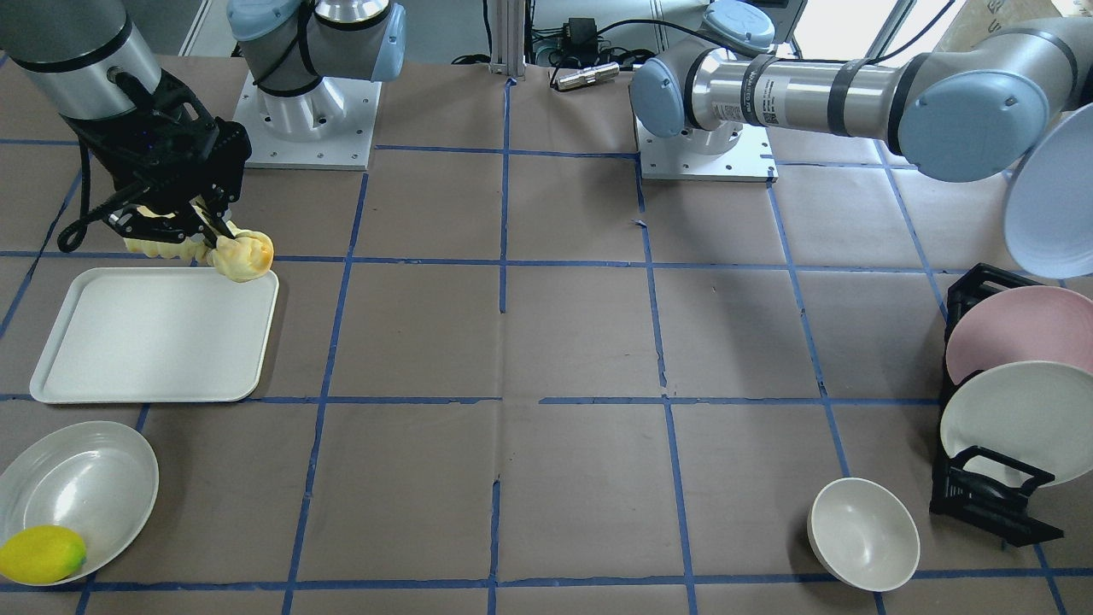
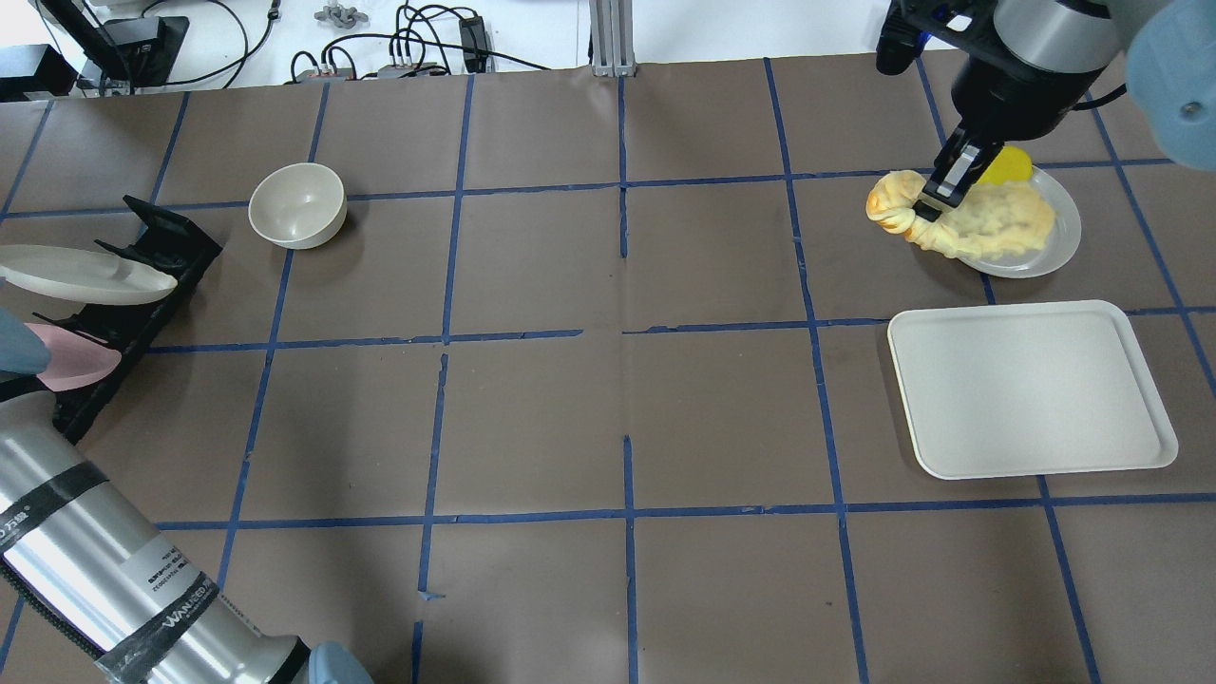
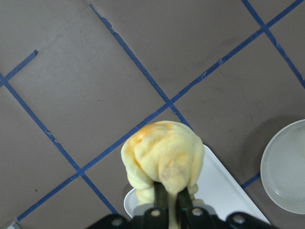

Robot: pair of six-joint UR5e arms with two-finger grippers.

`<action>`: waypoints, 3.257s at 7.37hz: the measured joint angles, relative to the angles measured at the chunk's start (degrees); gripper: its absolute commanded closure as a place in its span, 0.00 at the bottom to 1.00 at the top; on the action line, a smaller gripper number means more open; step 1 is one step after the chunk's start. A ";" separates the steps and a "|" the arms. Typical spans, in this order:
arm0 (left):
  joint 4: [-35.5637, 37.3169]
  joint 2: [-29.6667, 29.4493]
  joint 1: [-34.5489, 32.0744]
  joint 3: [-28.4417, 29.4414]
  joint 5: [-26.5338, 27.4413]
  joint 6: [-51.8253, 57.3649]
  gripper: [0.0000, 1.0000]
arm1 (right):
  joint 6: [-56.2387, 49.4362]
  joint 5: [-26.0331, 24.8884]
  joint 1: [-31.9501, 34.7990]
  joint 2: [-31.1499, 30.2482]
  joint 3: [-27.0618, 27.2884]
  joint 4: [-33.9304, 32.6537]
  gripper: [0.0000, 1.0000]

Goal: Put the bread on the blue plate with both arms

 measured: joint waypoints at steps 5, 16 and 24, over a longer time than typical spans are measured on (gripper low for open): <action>-1.83 4.32 -7.31 -1.17 -3.57 -3.63 0.96 | -2.75 -0.01 -1.42 0.53 0.10 0.01 0.88; 52.16 30.14 -33.46 -57.27 -24.75 -20.97 0.95 | -4.73 0.21 -4.05 0.45 0.55 0.34 0.88; 108.64 32.51 -47.05 -87.63 -32.68 -54.69 0.88 | -4.45 -0.27 -5.10 0.96 0.65 0.62 0.88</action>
